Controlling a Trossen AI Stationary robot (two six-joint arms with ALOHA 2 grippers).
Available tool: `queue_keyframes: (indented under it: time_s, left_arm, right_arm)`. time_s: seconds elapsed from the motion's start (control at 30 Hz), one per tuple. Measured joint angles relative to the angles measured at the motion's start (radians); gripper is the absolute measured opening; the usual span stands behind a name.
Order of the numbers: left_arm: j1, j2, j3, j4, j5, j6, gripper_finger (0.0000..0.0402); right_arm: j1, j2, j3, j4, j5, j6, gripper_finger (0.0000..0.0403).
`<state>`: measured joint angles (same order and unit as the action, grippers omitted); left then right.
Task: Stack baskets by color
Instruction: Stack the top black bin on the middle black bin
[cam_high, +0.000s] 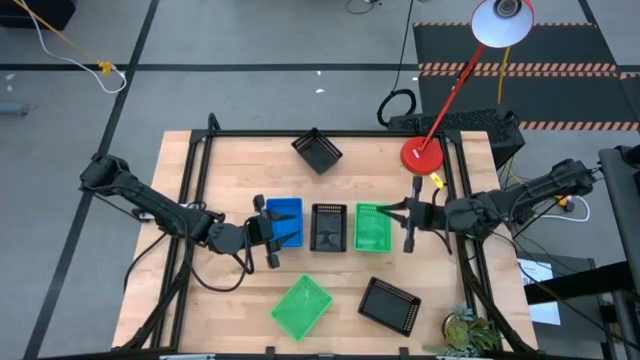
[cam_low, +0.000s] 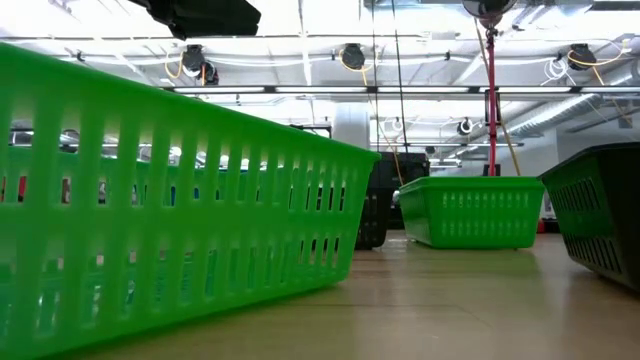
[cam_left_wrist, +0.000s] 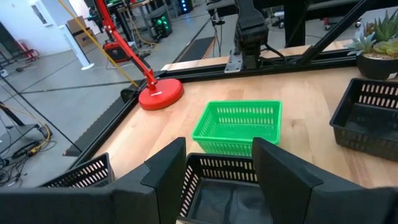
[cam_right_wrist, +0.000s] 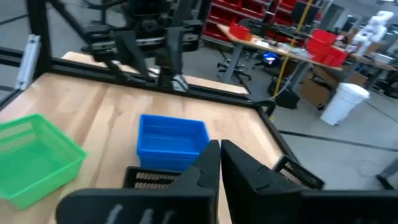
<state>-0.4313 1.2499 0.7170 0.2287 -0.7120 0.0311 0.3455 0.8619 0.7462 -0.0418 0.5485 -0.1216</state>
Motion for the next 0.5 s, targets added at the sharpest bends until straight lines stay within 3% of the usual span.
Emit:
queue_keyframes:
  time_s: [0.23,0.5]
  left_arm:
    - [0.004,-0.001,0.029,0.001,-0.037,0.052,0.0186]
    - [0.04,-0.037,0.185,-0.208,-0.04,0.059,0.0186]
  right_arm:
    - [-0.066,0.0,0.001,-0.024,-0.037,0.001,0.0002]
    - [-0.077,0.001,0.001,-0.04,-0.054,0.054,0.0001]
